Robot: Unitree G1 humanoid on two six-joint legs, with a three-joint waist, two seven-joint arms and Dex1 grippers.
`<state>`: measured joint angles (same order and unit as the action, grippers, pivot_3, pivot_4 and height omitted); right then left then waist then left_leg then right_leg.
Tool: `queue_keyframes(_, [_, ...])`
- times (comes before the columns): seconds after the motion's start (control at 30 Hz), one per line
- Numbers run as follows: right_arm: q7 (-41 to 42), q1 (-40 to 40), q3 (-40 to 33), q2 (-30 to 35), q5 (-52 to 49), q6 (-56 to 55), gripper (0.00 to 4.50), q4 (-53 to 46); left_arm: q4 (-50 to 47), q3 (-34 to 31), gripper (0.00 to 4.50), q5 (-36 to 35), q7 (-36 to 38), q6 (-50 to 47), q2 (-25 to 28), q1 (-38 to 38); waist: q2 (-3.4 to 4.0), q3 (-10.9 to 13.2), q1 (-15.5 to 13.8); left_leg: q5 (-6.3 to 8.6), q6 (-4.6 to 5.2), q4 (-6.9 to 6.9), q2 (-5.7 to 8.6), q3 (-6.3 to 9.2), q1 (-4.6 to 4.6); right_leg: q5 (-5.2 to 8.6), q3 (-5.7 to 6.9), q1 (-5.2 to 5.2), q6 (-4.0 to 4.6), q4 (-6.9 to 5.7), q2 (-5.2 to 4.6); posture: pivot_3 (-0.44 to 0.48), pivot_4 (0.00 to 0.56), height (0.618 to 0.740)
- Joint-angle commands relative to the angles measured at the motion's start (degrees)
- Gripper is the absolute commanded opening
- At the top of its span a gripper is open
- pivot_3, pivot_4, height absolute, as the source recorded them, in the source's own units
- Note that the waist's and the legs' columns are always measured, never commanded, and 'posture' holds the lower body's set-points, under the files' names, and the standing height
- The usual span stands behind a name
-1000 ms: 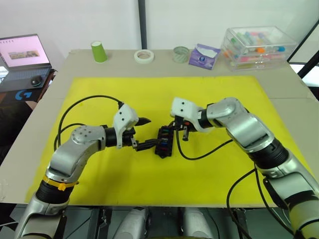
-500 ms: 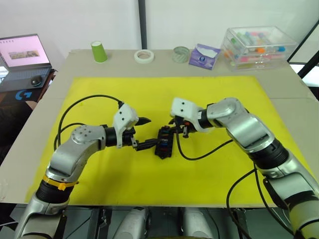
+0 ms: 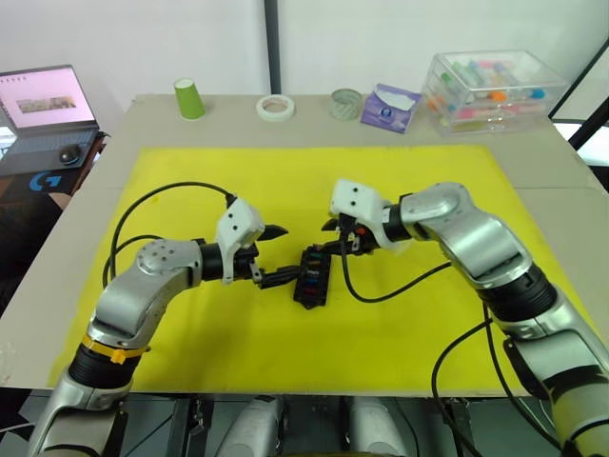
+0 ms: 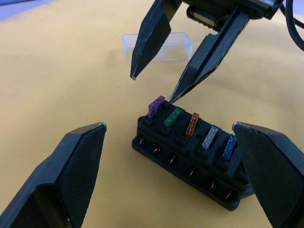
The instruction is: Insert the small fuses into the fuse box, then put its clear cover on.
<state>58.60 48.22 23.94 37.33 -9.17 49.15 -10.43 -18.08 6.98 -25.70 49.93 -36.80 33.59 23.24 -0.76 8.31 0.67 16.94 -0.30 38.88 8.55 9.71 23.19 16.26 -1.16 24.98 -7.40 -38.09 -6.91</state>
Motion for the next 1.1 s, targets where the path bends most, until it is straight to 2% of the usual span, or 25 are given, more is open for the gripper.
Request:
queue_keyframes(0.03, [0.31,1.02,-2.57,0.42,-1.0,-0.64,2.07,-1.74,-0.68,-0.86,4.5,-0.43,0.55,0.98,0.17,1.53,0.0,0.0,0.01,0.0,0.0,0.0,0.0,0.0,0.0,0.0,0.0,0.0,0.0,0.0,0.0,0.0,0.15,0.74])
queue_keyframes(0.17, [-0.7,0.94,-5.05,-1.14,-3.17,0.17,2.07,-2.56,-0.12,-0.28,4.5,-0.37,0.97,1.37,-0.57,2.55,0.0,0.0,-0.05,0.0,0.0,0.0,0.0,0.0,0.0,0.0,0.0,0.0,0.0,0.0,0.0,0.0,0.15,0.74])
queue_keyframes(0.27, [-1.25,-0.22,-5.1,-1.73,-3.52,-0.5,1.47,-2.51,0.08,0.0,4.5,-0.2,1.07,1.28,-0.85,2.87,0.0,0.0,0.03,0.0,0.0,0.01,0.0,0.0,0.0,0.0,0.0,0.0,0.0,0.0,0.0,0.0,0.15,0.74])
queue_keyframes(0.4, [-2.2,-1.42,-4.83,-2.63,-3.55,-0.71,0.09,-2.44,0.24,0.06,4.5,-0.31,1.28,0.93,-0.76,3.47,0.0,0.0,0.0,0.0,0.0,0.01,0.0,0.0,0.0,0.0,0.0,0.0,0.0,0.0,0.0,0.0,0.15,0.74])
queue_keyframes(0.6, [-3.24,-2.61,-4.55,-3.44,-3.38,-1.12,0.04,-1.99,-1.03,-0.98,4.5,-1.9,1.49,-1.67,0.21,5.14,0.0,0.0,0.08,0.0,0.0,0.01,0.01,0.01,0.01,0.0,0.01,0.0,0.0,-0.01,0.0,0.0,0.15,0.74])
queue_keyframes(1.1, [-3.8,-6.69,-0.1,-4.77,0.14,-6.18,0.04,4.07,-0.25,-0.13,4.5,-1.06,2.33,-0.57,0.73,2.92,0.0,0.0,0.05,0.0,0.0,0.01,0.0,0.01,0.0,0.0,0.01,0.0,0.0,-0.01,0.01,0.0,0.15,0.74])
